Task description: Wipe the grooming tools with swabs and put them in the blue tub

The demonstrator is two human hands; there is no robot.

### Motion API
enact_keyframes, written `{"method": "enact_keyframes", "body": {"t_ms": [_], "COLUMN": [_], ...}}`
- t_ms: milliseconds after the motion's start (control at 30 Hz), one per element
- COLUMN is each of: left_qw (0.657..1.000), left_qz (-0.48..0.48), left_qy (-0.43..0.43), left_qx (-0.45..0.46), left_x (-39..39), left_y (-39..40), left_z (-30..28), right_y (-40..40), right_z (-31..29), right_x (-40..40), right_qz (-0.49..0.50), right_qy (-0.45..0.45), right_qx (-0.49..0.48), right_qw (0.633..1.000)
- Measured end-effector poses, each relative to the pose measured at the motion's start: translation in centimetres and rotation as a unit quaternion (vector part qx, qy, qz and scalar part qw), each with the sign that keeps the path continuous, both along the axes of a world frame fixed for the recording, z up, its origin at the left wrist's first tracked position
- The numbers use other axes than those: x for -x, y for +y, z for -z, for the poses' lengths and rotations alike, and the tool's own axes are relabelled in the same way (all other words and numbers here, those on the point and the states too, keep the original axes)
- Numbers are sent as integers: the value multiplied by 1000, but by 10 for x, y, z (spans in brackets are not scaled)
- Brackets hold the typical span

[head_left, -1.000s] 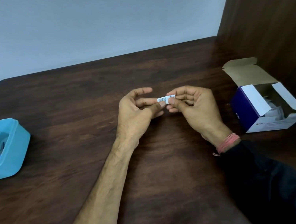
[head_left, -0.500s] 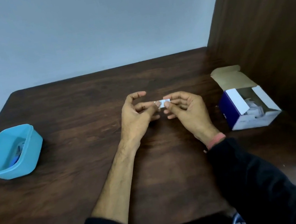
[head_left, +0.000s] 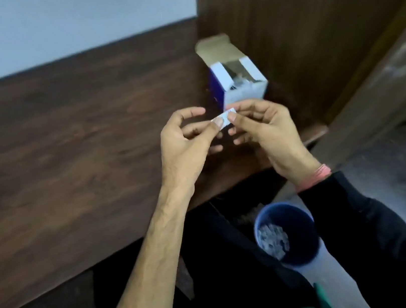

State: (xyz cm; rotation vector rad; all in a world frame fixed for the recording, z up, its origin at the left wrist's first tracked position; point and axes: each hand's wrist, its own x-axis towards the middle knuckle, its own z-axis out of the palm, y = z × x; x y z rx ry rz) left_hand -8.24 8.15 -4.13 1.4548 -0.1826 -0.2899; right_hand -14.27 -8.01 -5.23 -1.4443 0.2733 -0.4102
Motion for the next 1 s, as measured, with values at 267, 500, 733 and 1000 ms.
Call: {"method": "enact_keyframes", "body": {"t_ms": [267,500,733,1000], "left_qw": [981,889,861,854], "left_qz": [173,301,294,291], "left_qy": [-30,-25,-40,-35], "left_qx": [-83,-346,-413,-430], "left_x": [109,130,122,120], "left_y": [-74,-107,-109,-99], "left_z": [47,141,151,147], "right_y": [-55,-61,-73,-91], "right_z": [46,175,254,336], "right_x": [158,218,227,223], "right_qz": [114,204,259,286], "right_qy": [8,140,257,400], "right_qx": [-78,-144,-203,-203], "right_qw": [990,958,909,847]}}
